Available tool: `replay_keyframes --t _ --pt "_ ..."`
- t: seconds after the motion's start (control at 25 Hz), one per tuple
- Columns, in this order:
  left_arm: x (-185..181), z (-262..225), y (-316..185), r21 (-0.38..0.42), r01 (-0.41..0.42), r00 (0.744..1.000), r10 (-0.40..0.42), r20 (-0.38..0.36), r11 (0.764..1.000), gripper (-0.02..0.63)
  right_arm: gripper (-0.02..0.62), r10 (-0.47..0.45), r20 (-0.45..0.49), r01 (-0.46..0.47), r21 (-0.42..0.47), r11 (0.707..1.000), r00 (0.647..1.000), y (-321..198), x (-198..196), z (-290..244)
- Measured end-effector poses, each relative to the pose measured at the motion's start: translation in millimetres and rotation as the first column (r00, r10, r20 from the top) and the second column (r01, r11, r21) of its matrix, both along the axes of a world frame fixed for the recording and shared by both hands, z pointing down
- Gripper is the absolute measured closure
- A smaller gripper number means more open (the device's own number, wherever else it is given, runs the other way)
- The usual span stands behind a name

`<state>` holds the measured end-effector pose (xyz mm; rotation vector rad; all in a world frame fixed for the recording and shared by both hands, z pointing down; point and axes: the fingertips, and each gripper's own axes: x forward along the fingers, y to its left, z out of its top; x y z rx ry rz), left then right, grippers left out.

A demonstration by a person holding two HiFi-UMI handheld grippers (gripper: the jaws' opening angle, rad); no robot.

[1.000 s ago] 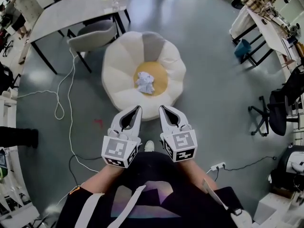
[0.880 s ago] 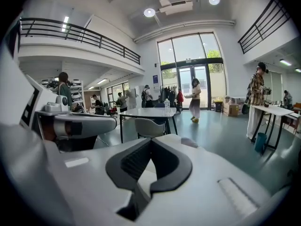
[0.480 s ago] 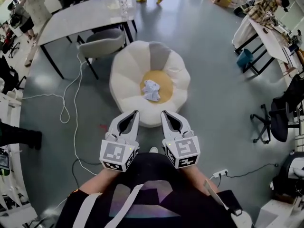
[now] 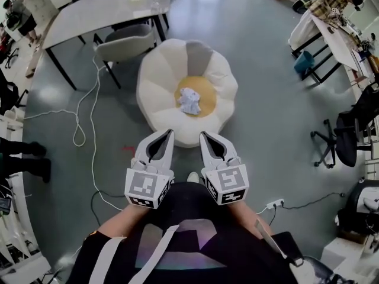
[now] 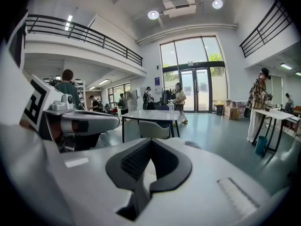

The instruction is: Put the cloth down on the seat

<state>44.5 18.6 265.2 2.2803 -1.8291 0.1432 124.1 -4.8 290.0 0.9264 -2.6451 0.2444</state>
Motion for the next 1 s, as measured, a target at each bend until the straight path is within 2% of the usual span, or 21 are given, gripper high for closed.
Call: replay_keyframes --t 0.32,1.0 --pt "1 8 -1 0.000 -0.023 1.000 0.023 -0.016 1.000 0.607 0.595 0.044 -0.017 -0.044 -0.015 0.999 0.999 0 5 8" --pt "-9 10 1 0.007 -0.013 1.000 0.013 -0.023 1.000 0.607 0.595 0.031 -0.034 -0.031 -0.011 0.999 0.999 0 -6 12"
